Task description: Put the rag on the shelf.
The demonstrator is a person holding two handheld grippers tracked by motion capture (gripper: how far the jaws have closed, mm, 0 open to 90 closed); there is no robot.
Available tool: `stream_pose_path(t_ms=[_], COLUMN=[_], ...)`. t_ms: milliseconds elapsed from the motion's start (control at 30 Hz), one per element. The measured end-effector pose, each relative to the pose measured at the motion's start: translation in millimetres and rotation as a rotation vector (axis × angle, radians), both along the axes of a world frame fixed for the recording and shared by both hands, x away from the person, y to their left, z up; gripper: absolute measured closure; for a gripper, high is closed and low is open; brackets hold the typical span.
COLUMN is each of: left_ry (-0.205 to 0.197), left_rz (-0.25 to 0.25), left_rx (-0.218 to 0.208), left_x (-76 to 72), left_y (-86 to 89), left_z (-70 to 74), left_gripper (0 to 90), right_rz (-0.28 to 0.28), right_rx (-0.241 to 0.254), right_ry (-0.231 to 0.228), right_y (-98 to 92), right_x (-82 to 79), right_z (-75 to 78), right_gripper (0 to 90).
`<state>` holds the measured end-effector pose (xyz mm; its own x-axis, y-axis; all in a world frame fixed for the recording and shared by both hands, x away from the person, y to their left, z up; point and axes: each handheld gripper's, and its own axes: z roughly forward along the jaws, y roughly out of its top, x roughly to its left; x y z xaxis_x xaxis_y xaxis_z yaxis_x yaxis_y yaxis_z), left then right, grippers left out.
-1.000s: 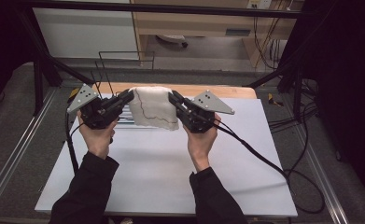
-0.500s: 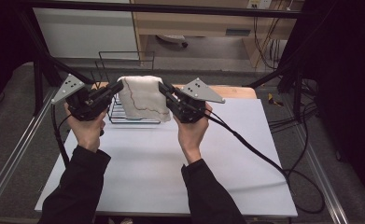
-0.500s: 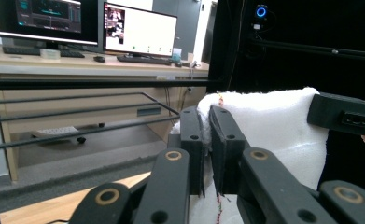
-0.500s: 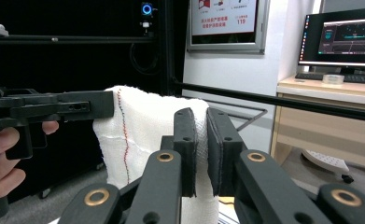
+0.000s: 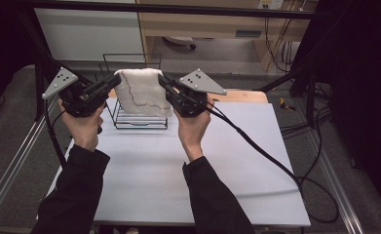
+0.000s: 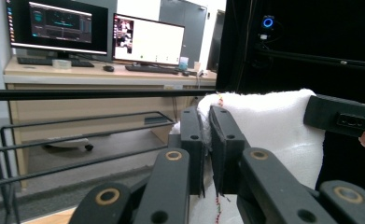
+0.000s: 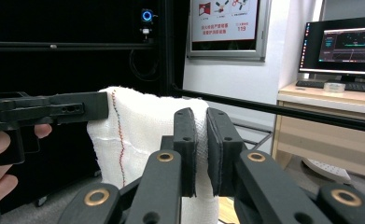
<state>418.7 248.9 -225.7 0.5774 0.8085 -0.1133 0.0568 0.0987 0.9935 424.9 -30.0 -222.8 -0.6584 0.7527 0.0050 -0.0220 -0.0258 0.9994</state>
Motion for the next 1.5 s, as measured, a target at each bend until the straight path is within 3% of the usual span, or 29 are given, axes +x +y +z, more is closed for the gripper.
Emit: stream_pose_path(t_ms=[667, 1500], left_ry=[-0.036, -0.054], left_rz=[0.04, 0.086], left_rx=[-0.004, -0.017], left_x=[11.8, 36.9], left_y=[16.7, 34.5], left_z=[32.9, 60.4], left_gripper=[84.0, 84.1], right_rz=[0.007, 0.002], right_rx=[0.015, 0.025], right_ry=[-0.037, -0.046], right_y=[20.8, 44.9], right_x=[18.2, 50.6], right_z=[32.7, 57.5], right_gripper=[83.1, 83.3])
